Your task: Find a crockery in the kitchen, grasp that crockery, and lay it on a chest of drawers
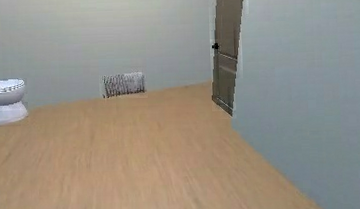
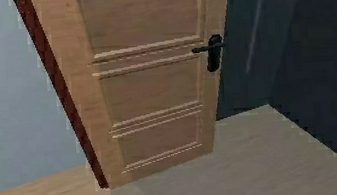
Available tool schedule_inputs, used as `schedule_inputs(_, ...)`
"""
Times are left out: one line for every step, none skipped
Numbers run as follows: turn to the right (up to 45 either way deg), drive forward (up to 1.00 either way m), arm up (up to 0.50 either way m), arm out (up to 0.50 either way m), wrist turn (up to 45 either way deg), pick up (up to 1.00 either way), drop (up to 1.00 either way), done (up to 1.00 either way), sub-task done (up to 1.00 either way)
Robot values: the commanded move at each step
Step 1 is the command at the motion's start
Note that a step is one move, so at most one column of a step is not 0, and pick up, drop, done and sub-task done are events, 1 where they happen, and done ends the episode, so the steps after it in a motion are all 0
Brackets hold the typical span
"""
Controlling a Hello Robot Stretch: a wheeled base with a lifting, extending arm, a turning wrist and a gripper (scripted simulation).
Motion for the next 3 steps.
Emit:
schedule_inputs(0.0, 1.00, 0.00, 0.00, 0.0, 0.00, 0.00, 0.00, 0.00)
schedule_inputs(0.0, 1.00, 0.00, 0.00, 0.0, 0.00, 0.00, 0.00, 0.00)
schedule_inputs(0.0, 1.00, 0.00, 0.00, 0.0, 0.00, 0.00, 0.00, 0.00)
